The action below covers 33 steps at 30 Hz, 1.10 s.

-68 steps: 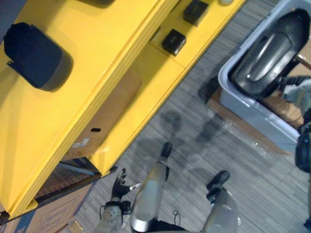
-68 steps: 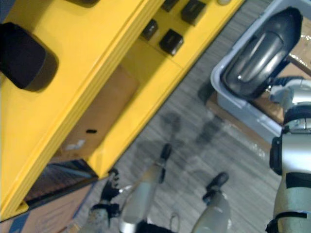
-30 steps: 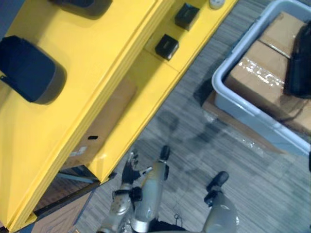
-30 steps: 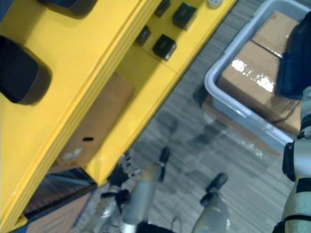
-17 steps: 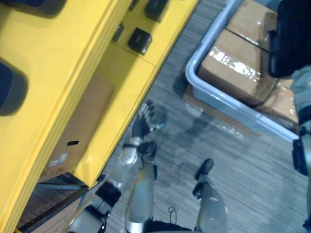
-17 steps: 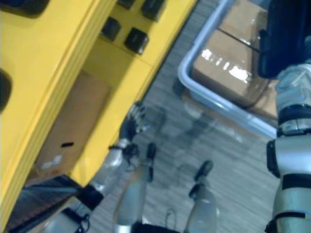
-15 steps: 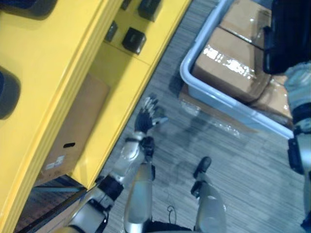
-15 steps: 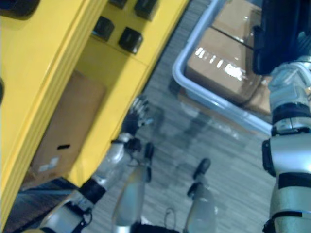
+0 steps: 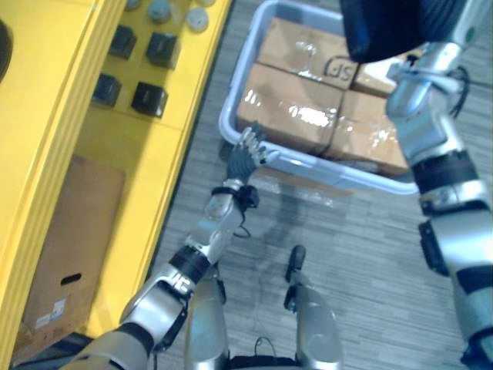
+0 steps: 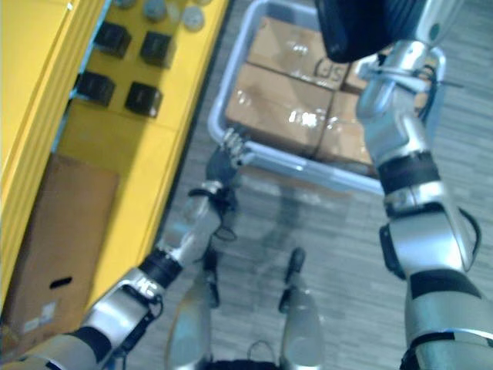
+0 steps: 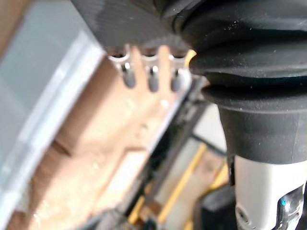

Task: Walk over and take plastic housings, then place them on the shelf

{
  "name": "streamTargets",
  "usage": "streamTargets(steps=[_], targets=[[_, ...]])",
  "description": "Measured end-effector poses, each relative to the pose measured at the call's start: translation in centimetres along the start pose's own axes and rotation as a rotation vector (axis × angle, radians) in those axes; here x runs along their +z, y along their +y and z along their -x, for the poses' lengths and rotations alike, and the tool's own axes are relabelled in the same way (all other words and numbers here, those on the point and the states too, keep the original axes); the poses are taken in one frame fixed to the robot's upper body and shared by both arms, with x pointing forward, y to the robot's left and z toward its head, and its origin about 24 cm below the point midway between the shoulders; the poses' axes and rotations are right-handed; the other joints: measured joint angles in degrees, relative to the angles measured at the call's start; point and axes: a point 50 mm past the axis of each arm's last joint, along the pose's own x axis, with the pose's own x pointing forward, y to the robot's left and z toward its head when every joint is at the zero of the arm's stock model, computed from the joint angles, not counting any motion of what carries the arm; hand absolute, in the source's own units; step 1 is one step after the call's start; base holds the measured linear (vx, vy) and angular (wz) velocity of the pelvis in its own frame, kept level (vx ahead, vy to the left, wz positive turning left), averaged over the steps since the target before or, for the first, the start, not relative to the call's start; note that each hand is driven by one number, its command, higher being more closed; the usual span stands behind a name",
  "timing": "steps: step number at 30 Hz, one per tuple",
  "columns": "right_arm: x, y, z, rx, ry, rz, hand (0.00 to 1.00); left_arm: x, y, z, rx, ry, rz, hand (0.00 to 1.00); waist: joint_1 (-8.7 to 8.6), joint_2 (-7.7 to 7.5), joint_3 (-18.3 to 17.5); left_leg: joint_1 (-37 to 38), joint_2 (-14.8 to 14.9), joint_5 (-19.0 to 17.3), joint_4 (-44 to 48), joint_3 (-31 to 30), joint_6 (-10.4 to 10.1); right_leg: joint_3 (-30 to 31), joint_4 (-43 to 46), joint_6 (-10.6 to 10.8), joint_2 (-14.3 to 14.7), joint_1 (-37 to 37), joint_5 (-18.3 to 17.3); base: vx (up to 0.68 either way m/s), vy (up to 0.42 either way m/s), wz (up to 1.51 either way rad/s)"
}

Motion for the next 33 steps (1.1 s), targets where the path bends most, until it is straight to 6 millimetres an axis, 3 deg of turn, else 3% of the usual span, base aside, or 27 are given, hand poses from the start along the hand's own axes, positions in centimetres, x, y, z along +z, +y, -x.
streamTargets(steps=[2, 6, 8, 14, 21, 25, 33], targets=[[0.1, 0.0, 1.7, 0.019, -0.017, -0.027, 1.00, -0.1, 0.0, 0.0, -0.001, 0.003, 0.000, 0.00, -0.74, -0.56, -0.3, 1.5, 0.0, 0.0, -0.6, 0.4, 0.0, 0.2, -0.2, 0.0, 0.0, 1.1, 0.0, 0.02, 0.004, -0.13], [0.1, 0.1, 6.4, 0.111, -0.070, -0.075, 1.00, -0.1, -0.1, 0.1, -0.009, -0.006, 0.008, 0.00, -3.06, -3.19, -2.3, 6.6, 0.2, -0.1, -4.2, 4.8, 0.0, 1.8, -0.9, 1.0, -0.1, 3.4, -1.2, 0.01, 0.010, -0.20], [-0.2, 0.0, 7.9, 0.154, -0.085, -0.085, 1.00, -0.7, -0.5, 0.4, -0.019, -0.001, 0.032, 0.00, -3.42, -3.43, -3.9, 8.9, 0.2, 0.8, -6.6, 7.2, -0.1, 2.5, -1.4, 1.1, -0.2, 4.0, -1.2, 0.04, 0.016, -0.16], [-0.7, 0.0, 11.2, 0.284, -0.084, -0.112, 1.00, -2.8, -0.5, 1.6, 0.003, 0.052, 0.086, 0.00, -3.82, -3.24, -9.2, 14.2, 0.0, 1.7, -10.6, 9.4, -0.6, 3.1, -2.9, 1.4, 0.1, 7.1, -0.9, 0.12, 0.022, -0.10], [1.4, -0.2, 14.2, 0.368, -0.129, -0.247, 1.00, -4.3, 0.7, 2.7, 0.024, 0.093, 0.094, 0.00, -4.51, -2.90, -13.8, 17.2, -0.7, 1.7, -12.6, 10.0, -0.5, 3.1, -4.7, 1.5, -0.2, 10.1, -0.9, 0.04, 0.011, 0.00], [1.4, -0.2, 15.8, 0.433, -0.113, -0.265, 1.00, -6.1, 1.6, 3.6, 0.045, 0.156, 0.092, 0.00, -4.52, -2.57, -15.5, 18.2, -1.1, 1.9, -13.5, 10.1, -0.6, 3.1, -6.0, 2.0, -0.4, 11.2, -0.7, -0.01, -0.002, 0.00], [2.4, -0.8, 18.4, 0.511, -0.094, -0.342, 1.00, -7.4, 1.3, 4.4, 0.030, 0.195, 0.137, 0.00, -4.68, -1.90, -17.0, 20.1, -1.3, 2.0, -13.9, 10.7, -0.6, 3.5, -6.6, 2.4, -0.5, 12.9, -0.5, -0.02, 0.000, -0.03]])
